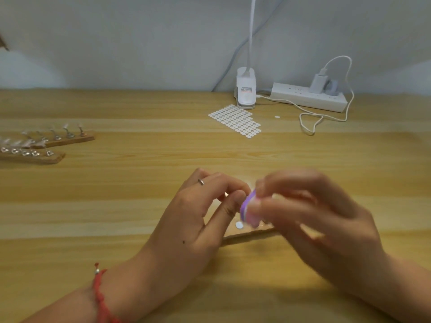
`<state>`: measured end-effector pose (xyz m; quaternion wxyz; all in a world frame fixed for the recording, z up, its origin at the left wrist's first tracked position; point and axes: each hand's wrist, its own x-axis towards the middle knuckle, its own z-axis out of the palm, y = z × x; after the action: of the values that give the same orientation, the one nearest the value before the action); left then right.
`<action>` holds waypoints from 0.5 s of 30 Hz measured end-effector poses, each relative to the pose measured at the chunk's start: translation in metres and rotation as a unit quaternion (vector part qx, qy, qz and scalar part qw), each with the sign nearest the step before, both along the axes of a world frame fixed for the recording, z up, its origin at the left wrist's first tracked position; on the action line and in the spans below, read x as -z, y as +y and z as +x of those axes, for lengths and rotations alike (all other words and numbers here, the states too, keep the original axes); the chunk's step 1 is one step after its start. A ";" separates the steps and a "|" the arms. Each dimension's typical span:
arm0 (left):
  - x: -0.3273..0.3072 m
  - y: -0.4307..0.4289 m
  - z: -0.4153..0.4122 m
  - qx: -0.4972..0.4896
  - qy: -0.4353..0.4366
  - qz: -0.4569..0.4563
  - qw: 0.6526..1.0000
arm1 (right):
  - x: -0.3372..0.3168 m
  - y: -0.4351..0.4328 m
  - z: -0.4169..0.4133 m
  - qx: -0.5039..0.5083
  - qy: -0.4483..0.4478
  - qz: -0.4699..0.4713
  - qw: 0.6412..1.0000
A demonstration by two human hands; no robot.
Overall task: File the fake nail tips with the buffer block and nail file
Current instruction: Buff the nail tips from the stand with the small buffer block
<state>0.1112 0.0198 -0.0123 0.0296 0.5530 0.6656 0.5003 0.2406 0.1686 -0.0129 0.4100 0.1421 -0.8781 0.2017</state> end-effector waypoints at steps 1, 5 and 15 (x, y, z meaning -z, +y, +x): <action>0.000 0.000 0.000 -0.005 -0.009 0.000 1.000 | -0.001 0.002 -0.001 0.015 0.005 -0.009 1.000; -0.001 0.000 0.000 -0.008 -0.008 -0.006 1.000 | 0.001 -0.003 -0.001 0.006 -0.003 0.004 1.000; 0.000 0.000 0.000 -0.018 0.015 -0.001 1.000 | 0.000 -0.003 0.001 0.026 -0.009 0.006 1.000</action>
<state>0.1107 0.0197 -0.0123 0.0112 0.5487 0.6760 0.4918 0.2411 0.1657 -0.0133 0.4063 0.1203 -0.8863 0.1871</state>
